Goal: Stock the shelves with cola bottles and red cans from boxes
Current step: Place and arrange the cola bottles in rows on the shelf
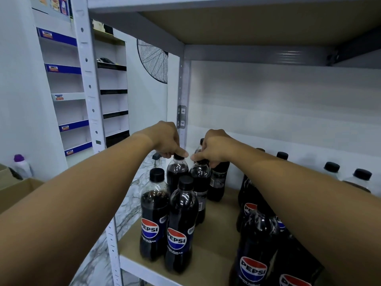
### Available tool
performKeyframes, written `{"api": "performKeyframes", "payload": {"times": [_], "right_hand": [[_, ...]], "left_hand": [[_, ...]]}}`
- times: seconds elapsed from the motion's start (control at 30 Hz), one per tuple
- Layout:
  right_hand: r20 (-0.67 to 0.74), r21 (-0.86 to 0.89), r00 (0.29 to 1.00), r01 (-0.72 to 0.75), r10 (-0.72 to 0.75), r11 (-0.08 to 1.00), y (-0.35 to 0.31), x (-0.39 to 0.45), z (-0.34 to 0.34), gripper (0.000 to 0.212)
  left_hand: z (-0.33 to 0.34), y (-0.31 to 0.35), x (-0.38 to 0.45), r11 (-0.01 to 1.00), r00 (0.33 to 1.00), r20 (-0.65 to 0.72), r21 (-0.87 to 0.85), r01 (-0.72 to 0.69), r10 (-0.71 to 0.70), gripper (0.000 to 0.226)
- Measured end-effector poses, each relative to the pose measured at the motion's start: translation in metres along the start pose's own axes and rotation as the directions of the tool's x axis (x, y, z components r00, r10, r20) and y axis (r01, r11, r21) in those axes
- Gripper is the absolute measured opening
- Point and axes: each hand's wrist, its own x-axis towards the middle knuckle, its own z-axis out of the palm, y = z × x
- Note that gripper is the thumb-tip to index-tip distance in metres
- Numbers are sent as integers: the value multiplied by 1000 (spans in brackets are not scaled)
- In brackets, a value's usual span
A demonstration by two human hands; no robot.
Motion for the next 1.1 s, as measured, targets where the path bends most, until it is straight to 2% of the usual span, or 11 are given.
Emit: {"api": "performKeyframes", "payload": {"times": [0.27,0.33,0.4,0.53,0.63,0.77,0.9,1.0,1.1], "right_hand": [[55,70,998,36,-40,997,3,2,-4,27],[59,106,998,31,-38,994,6,1,-4,28],[64,119,998,16,-23,993,7,1,-4,34],[56,62,998,-10,6,998,3,3,-1,46],[52,21,999,7,-8,1000,0,4,0,41],[77,17,994,74,-75,997,5,4,-3,30],[79,27,992,93,-95,995,8,3,-3,29],[81,7,992,93,-94,996,8,2,-2,36],[84,-56,992,102,-97,993,7,3,2,42]], "left_hand": [[-5,-2,-5,996,995,40,-31,-86,88,22],[-6,-2,-7,993,993,42,-38,-107,109,21],[-5,0,-7,995,994,36,-13,-103,103,24],[1,4,-2,995,998,55,104,2,-8,51],[2,5,3,991,999,50,131,10,-16,44],[-1,-2,3,997,994,87,40,-68,65,19],[-4,-4,4,990,988,95,52,-128,123,34],[-5,-1,4,989,988,95,75,-131,124,36],[-2,-1,6,995,992,101,-74,-62,69,38]]}}
